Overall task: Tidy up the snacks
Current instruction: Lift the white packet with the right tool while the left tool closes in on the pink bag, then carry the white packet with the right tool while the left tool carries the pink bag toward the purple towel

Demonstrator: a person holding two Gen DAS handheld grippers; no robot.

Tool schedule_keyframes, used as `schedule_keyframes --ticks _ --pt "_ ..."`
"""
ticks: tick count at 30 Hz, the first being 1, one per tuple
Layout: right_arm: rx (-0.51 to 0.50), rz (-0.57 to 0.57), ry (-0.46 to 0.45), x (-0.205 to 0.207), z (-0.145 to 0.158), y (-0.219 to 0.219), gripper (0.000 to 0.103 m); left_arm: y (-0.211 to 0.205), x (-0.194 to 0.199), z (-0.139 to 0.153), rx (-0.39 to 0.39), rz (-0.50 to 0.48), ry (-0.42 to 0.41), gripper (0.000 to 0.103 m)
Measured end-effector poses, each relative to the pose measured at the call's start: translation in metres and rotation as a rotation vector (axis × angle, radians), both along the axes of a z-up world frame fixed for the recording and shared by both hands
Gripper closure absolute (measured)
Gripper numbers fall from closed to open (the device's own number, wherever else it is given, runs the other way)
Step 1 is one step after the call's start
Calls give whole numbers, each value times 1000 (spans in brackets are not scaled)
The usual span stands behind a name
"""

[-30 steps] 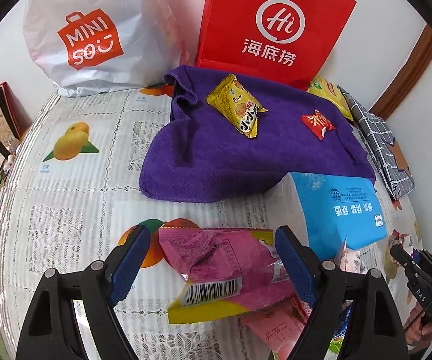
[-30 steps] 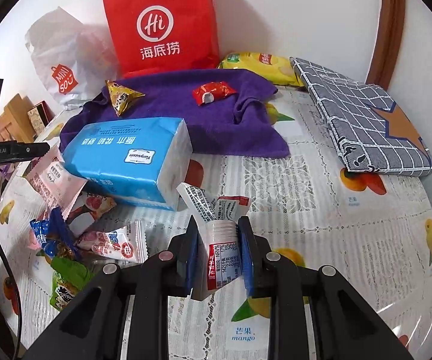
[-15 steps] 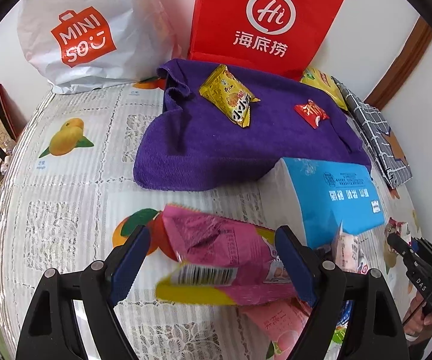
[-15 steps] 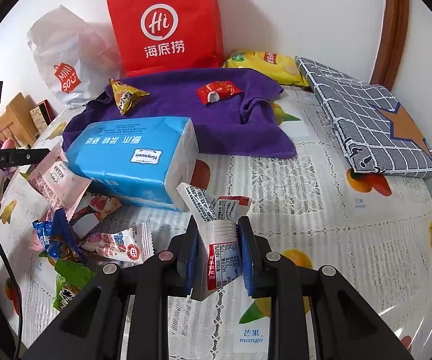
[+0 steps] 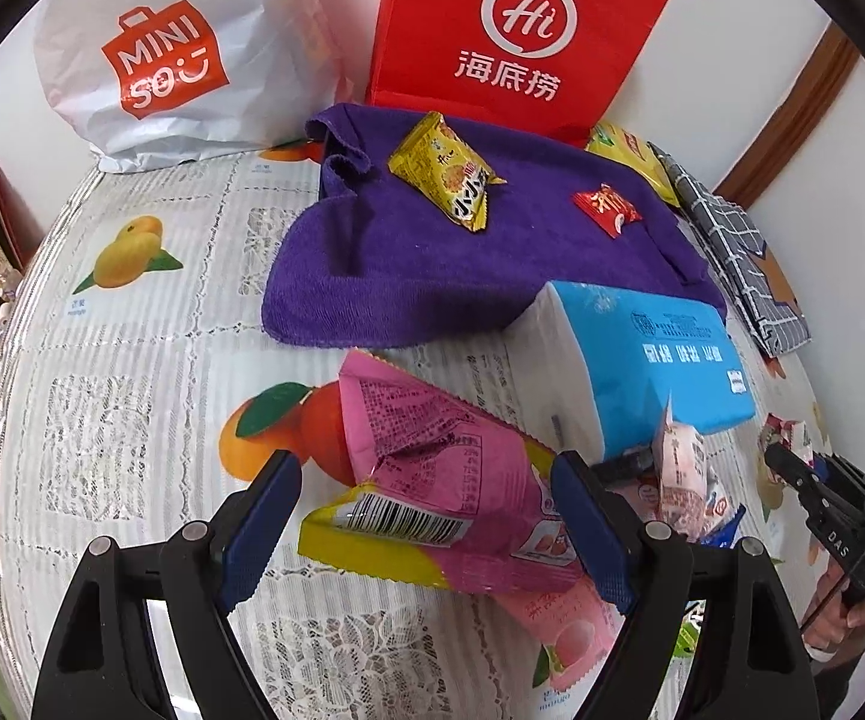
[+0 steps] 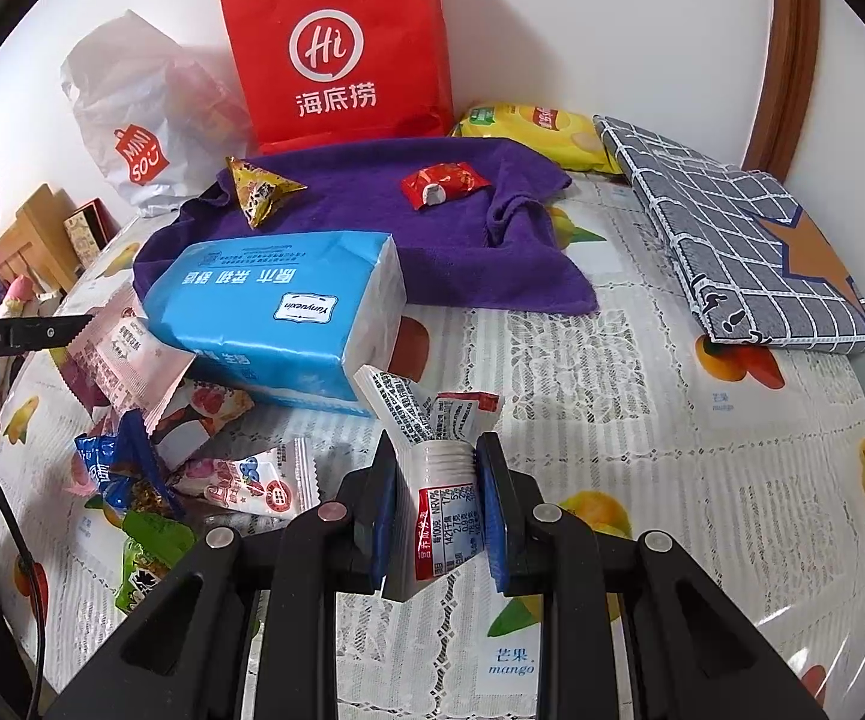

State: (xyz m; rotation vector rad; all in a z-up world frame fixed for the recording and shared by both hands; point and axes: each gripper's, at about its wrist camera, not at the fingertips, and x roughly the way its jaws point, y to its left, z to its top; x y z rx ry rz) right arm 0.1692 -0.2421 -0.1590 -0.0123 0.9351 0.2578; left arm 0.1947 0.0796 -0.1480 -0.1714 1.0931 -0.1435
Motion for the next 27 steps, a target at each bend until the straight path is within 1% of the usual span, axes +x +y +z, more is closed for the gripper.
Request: schedule_keyframes --ticks 3,10,14,20,23,27 --pt "2 0 2 0 0 1 78 -1 -1 -3 7 -1 9 19" --pt "1 -3 2 -2 0 1 78 -1 2 -9 -21 7 12 20" --pt "2 -7 4 -3 0 -1 78 1 3 -9 -39 14 9 24" --pt "3 -10 5 -3 0 -2 78 4 0 -8 -62 14 -5 27" --pt "4 -9 2 -3 1 -2 78 5 -2 -6 -62 15 -15 29" --pt "4 -8 -3 -4 3 -2 78 6 -6 -3 -57 12 -23 29"
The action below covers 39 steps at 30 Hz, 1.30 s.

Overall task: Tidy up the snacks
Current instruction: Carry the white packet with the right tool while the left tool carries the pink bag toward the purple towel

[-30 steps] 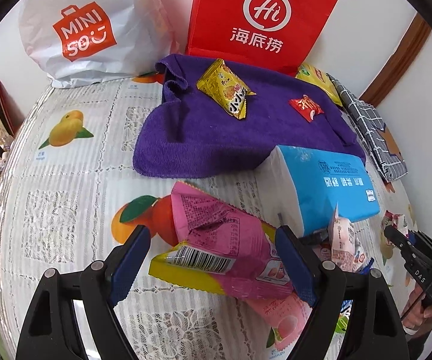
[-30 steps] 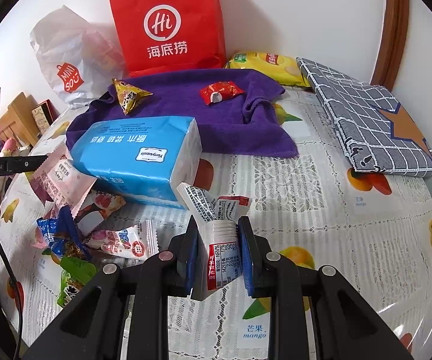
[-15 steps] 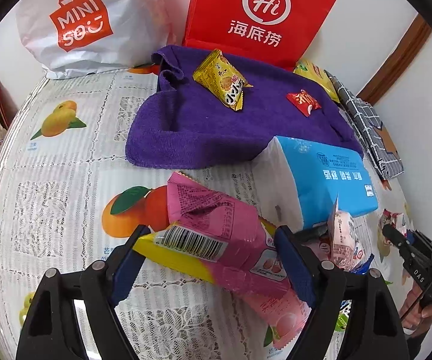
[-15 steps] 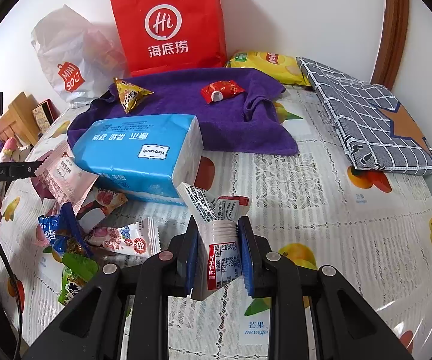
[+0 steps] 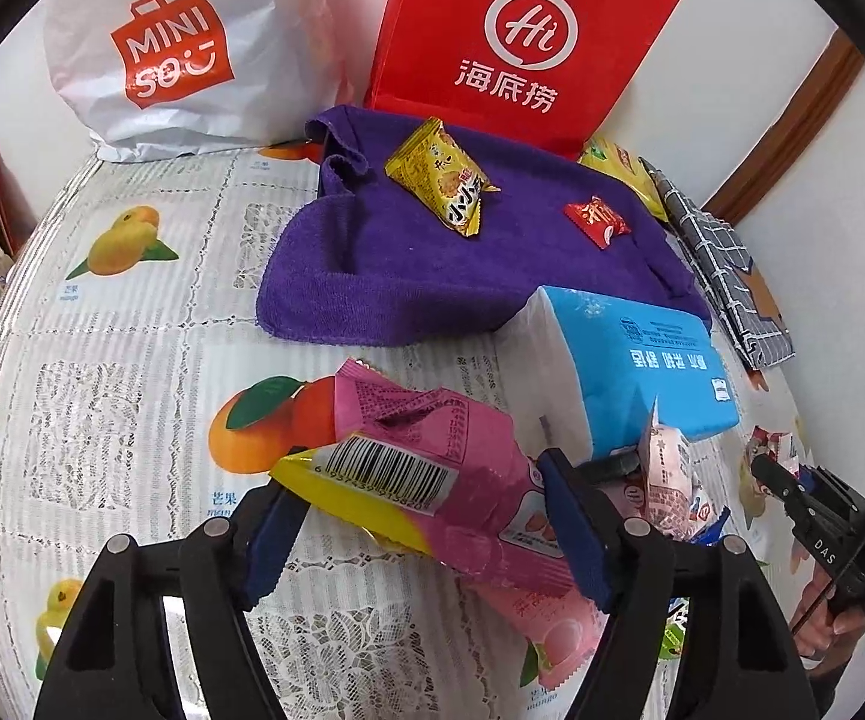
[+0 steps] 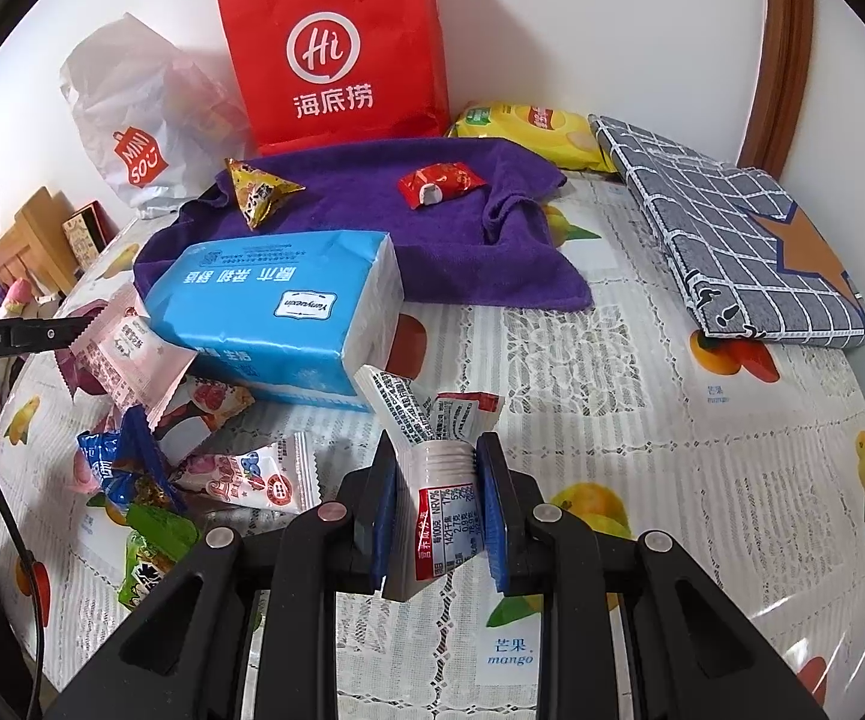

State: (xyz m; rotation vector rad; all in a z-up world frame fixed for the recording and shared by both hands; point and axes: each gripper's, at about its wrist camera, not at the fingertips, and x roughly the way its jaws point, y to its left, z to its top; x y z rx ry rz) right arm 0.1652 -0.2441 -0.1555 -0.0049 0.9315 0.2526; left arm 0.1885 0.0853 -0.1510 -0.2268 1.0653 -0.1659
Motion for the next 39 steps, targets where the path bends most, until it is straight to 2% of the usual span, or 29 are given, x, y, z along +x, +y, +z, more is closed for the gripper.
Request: schedule_keyframes --ticks 19,29,39 --pt "13 -4 -51 -14 23 1 78 10 -22 23 -11 32 -45 30" --pt "15 9 -89 -23 41 5 78 8 -34 47 -8 37 -90 30" --pt "16 3 -136 -16 66 11 78 -5 -36 74 -22 14 -140 30"
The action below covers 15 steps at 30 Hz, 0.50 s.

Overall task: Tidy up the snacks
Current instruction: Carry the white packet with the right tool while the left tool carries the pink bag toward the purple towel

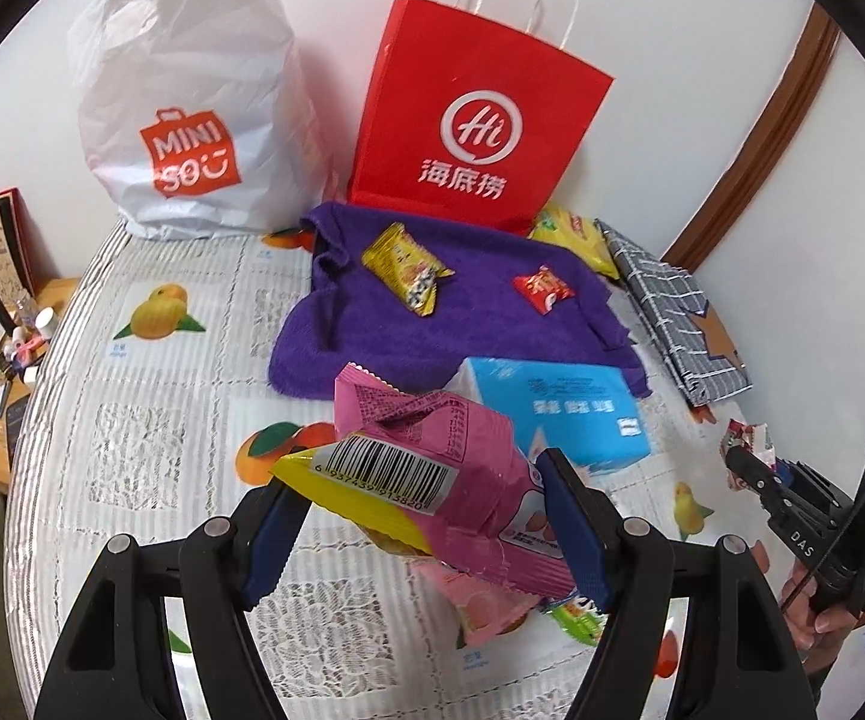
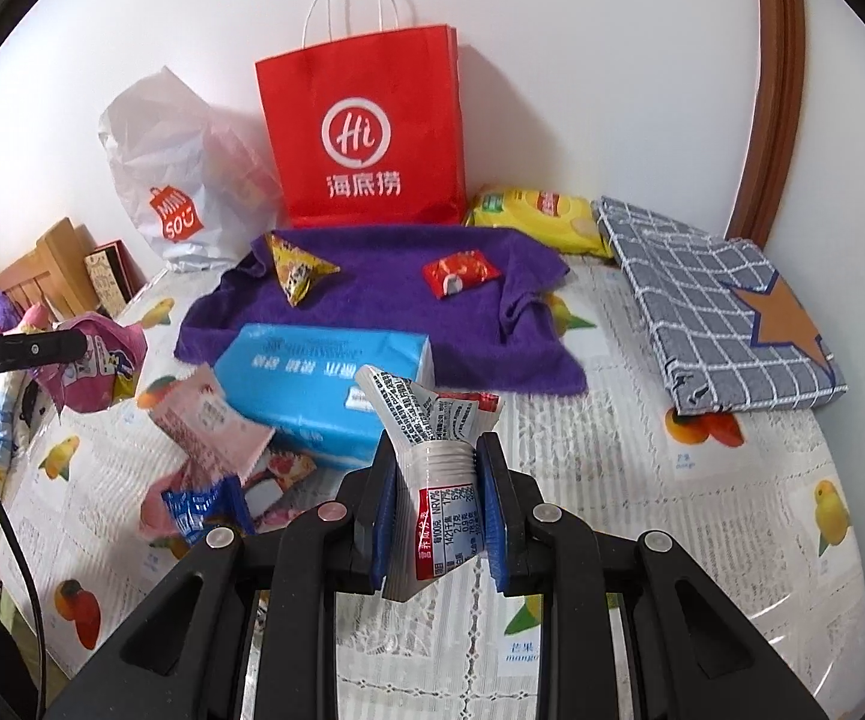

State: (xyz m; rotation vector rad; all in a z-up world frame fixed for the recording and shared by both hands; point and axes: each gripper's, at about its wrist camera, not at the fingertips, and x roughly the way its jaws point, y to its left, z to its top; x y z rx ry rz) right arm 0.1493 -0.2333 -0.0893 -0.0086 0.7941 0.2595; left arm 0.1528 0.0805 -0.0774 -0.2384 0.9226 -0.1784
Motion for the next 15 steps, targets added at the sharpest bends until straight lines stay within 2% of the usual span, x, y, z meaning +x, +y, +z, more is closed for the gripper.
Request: schedule_keyframes --ticks 15 --pt "18 -4 -39 30 26 9 78 -26 20 34 -2 -49 -52 30"
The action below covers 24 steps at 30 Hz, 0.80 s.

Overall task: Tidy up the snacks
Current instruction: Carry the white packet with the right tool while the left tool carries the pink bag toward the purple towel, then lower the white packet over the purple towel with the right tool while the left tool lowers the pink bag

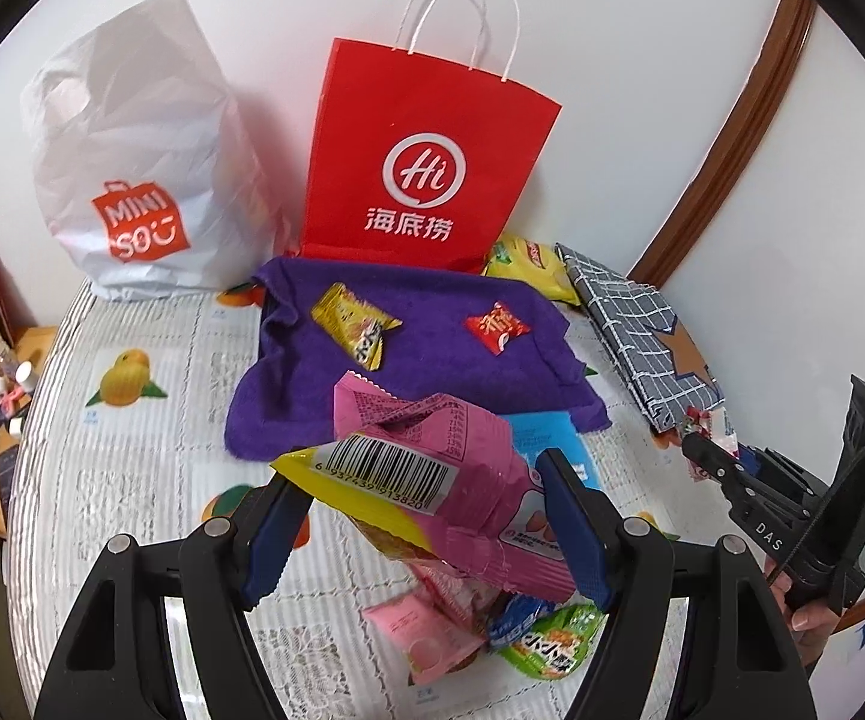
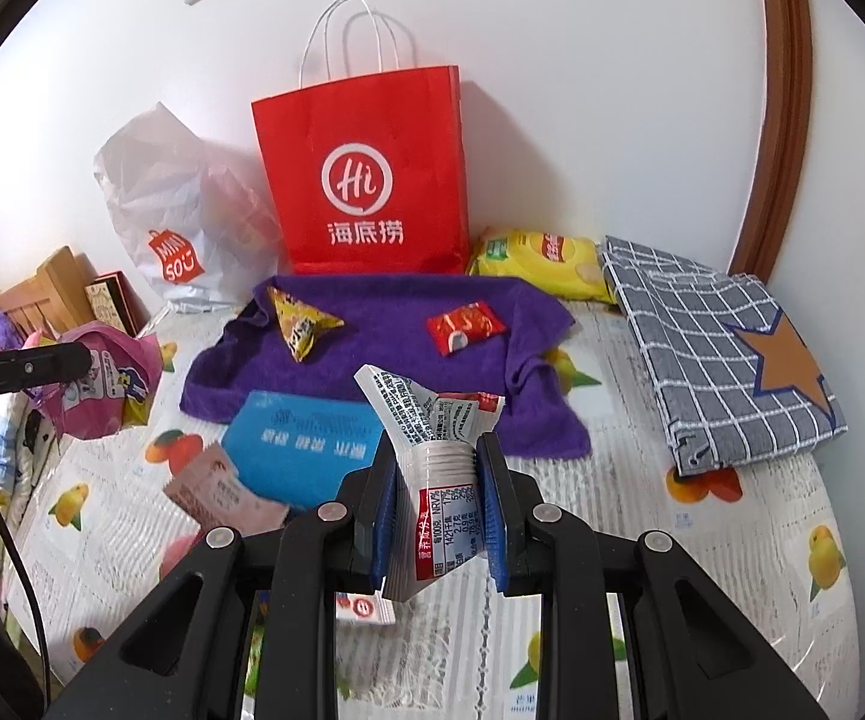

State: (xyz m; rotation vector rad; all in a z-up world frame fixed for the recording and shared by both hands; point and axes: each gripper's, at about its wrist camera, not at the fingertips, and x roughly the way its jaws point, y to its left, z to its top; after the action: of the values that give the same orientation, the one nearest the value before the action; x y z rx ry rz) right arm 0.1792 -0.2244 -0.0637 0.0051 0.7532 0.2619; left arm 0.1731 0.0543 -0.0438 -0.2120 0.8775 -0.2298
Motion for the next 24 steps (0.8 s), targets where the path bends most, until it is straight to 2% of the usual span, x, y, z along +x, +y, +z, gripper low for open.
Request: schedule_keyframes --ticks 15,24 --pt "5 35 -27 60 18 22 78 -15 52 9 10 -42 -6 30" --pt "2 47 -9 97 10 31 78 -13 89 4 5 -42 7 30"
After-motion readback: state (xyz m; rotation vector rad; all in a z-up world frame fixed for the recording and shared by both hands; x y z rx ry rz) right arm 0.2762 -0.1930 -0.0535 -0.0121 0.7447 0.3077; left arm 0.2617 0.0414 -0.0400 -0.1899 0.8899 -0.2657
